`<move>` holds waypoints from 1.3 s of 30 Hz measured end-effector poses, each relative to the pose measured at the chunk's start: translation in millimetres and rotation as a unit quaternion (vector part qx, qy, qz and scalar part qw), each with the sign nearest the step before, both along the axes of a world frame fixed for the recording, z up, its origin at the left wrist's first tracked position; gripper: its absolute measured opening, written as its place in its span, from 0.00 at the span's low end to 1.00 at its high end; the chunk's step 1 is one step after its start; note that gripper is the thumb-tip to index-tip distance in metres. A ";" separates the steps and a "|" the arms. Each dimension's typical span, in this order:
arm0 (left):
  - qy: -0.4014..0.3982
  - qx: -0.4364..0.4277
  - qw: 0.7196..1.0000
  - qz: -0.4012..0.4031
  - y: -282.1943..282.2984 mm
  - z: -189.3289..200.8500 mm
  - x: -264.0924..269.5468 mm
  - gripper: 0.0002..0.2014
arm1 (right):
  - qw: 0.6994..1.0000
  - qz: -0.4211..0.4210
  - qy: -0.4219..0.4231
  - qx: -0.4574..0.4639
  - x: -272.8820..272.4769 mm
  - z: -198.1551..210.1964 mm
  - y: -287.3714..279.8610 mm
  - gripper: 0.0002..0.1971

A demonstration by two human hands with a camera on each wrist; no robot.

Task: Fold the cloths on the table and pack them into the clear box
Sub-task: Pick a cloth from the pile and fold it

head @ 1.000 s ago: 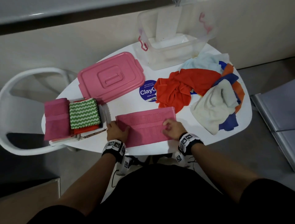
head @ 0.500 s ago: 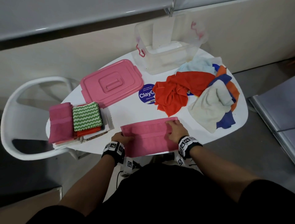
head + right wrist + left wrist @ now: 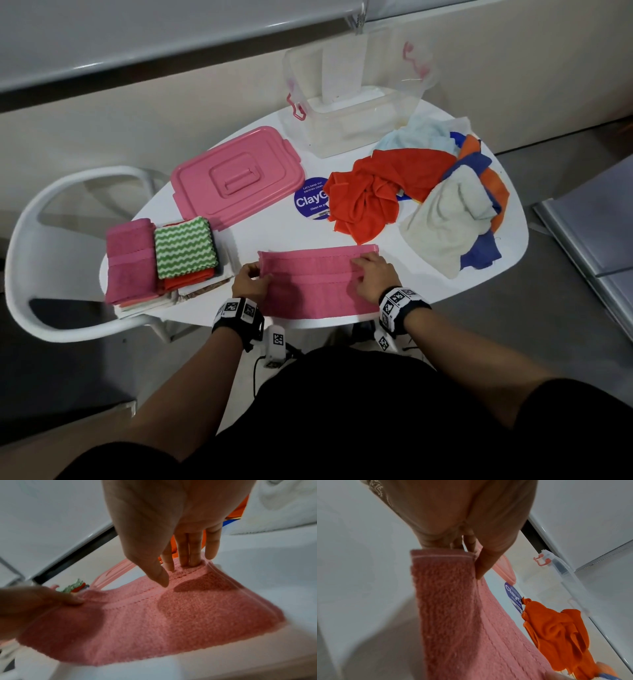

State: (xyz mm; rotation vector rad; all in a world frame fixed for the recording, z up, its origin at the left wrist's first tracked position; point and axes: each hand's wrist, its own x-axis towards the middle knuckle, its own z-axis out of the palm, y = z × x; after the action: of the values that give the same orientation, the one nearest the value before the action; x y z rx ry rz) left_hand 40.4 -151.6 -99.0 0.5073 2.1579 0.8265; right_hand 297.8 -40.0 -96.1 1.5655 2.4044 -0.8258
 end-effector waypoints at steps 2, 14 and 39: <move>0.037 0.014 0.999 -0.027 2.0 5.0 5.8 0.12 | 0.994 -0.069 0.080 -0.016 -1.1 -1.8 -0.5 0.23; -0.004 0.097 0.973 -0.208 23.6 15.5 74.2 0.18 | 0.898 -0.216 0.215 -0.318 -16.4 10.0 4.8 0.21; 0.176 -0.049 0.856 -0.484 73.3 -15.8 50.5 0.13 | 0.991 -0.065 -0.012 -0.114 -12.1 -2.3 -2.1 0.14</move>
State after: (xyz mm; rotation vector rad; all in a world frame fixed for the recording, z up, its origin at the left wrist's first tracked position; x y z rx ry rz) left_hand 90.9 -78.3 -114.8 1.6044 1.8437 0.0449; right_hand 285.6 -42.1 -98.4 1.6421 2.1213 -1.0583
